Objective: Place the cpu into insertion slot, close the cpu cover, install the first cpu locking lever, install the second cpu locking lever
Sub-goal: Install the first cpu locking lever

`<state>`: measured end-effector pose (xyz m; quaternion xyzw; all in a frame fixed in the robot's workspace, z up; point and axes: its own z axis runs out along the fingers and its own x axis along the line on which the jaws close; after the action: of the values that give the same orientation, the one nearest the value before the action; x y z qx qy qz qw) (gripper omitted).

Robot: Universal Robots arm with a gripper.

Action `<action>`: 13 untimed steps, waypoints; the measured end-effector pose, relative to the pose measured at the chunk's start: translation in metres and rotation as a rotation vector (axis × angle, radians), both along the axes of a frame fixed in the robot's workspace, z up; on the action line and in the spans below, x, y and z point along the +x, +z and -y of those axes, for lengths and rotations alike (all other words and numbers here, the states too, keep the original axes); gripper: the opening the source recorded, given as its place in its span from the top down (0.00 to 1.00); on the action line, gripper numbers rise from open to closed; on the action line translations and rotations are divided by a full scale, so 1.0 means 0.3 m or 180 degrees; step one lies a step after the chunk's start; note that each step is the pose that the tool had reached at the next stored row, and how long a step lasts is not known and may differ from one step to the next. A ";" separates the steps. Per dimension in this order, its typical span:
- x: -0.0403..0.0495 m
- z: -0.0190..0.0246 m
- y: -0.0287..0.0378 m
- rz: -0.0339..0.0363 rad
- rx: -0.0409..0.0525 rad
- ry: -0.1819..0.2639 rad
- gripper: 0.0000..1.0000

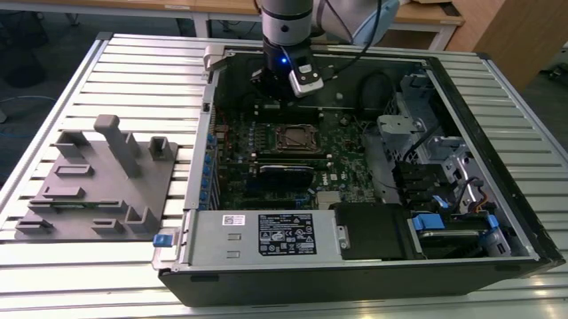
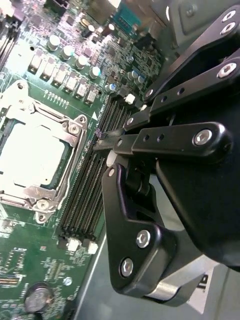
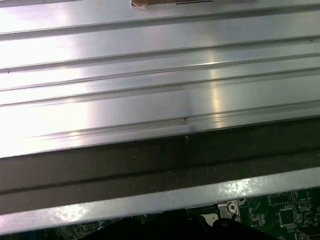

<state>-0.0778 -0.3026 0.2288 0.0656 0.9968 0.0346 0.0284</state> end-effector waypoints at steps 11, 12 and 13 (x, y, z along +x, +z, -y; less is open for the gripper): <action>0.000 0.000 -0.001 0.0000 0.0000 0.0062 0.90; 0.000 0.000 0.001 0.0000 0.0000 0.0064 0.90; 0.000 0.000 0.006 0.0000 0.0000 0.0066 0.90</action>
<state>-0.0778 -0.3026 0.2305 0.0552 0.9975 0.0349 0.0281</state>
